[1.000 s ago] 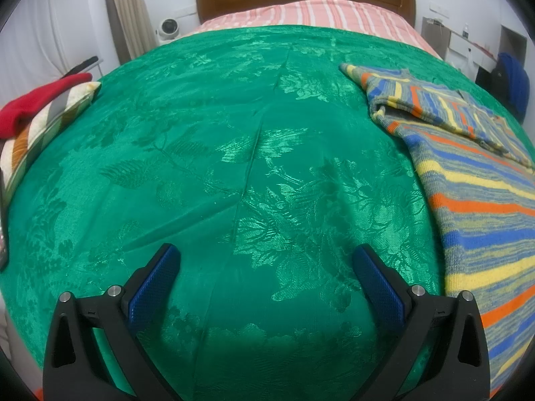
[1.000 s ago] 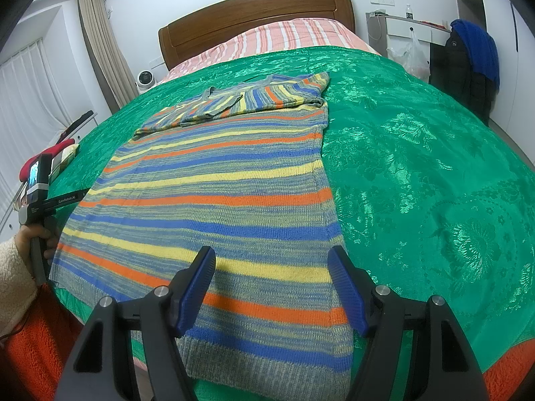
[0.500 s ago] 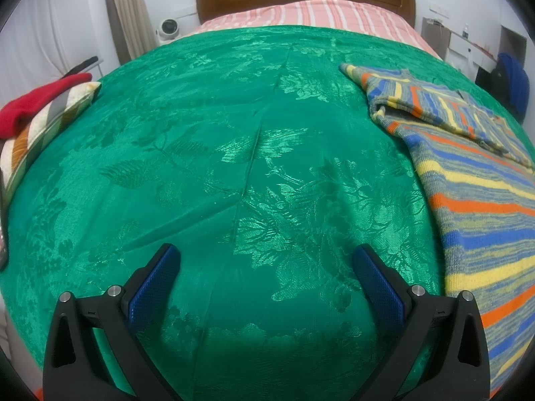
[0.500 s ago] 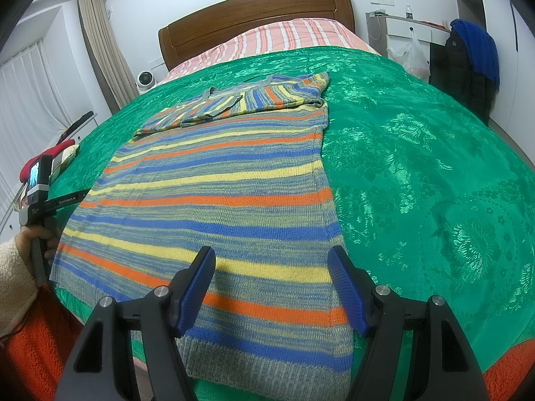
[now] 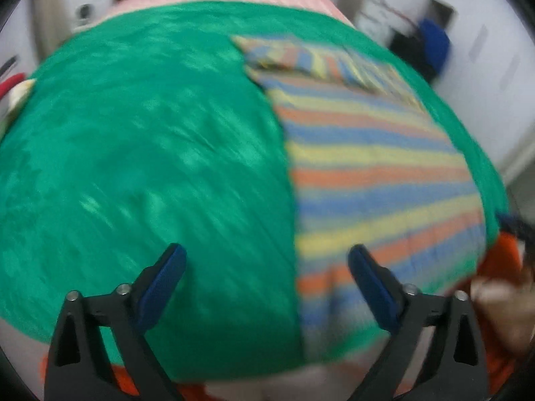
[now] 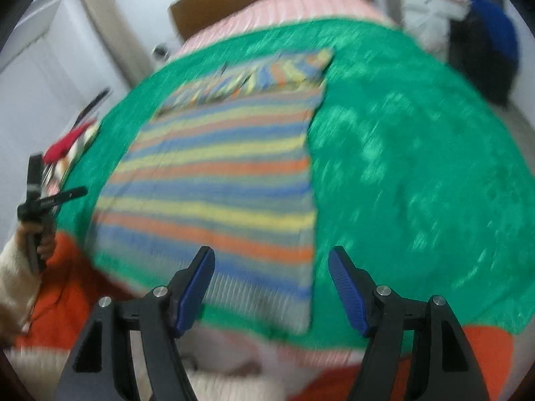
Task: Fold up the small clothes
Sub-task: 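Grasp the hem with both grippers and fold it up onto the collar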
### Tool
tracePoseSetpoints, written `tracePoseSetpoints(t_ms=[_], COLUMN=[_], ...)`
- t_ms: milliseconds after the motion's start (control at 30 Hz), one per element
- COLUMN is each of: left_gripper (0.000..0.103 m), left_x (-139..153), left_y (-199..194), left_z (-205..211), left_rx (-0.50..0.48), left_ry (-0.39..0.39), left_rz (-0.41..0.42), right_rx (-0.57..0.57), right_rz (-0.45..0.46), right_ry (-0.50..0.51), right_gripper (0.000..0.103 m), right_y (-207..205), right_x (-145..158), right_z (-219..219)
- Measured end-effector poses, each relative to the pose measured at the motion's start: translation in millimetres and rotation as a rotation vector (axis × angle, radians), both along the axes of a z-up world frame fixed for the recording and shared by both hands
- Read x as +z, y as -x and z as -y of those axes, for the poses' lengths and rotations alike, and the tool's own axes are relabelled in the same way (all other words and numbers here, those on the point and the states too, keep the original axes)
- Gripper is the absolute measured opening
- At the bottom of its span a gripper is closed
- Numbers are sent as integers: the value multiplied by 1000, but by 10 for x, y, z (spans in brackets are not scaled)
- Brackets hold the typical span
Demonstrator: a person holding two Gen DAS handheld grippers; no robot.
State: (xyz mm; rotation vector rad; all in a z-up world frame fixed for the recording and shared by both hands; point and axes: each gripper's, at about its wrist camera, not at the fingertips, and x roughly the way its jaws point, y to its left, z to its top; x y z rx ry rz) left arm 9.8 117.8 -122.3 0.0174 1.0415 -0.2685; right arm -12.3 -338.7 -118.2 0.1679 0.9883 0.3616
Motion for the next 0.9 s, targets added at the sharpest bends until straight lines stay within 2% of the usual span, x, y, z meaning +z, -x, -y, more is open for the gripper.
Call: tracePoseSetpoints(t_ms=[100,167,233,300,333,367,467,533,700,800,900], left_gripper=[68,67,61,29,16,5,4,3,3,3,3], left_x=[-191,-266,-287,-294,-293,-296,-242,-180,-109,-33,188], left_y=[61,79,95,99,108,105,141,187,207,-6,-296], left_z=[228,338,430,514,541,543,401,309,179,141,90], left_rx=[-61,-69,-84,-113,-122,-122,-80,-74,-57,-17,8], left_ry=[-34,-53,-95,-116,-111,-97,-11,25,119,215,288], left_rz=[-67,-90,-89,-100,-108,-115,-121,-127,-157,-157,-108], right_rx=[53,29,9,35,57,77,79,83,77,35,-25], right_rz=[-49,-62,-115,-172,-190,-209,-228,-213,-214,-203,-156], right_ry=[33,64,30,9,7,5,23,48,32,-30,-122], right_gripper=[70,70,68,58,41,7,6,5,5,5,5], right_y=[31,-24,-116,-185,-197,-202,-179,-113,41,-130,-363], right_x=[-115,-188,-292,-402,-431,-460,-470,-370,-146,-98,6], right_z=[-63,-44,-2,-35,-60,-85,-94,-48,84,161,326])
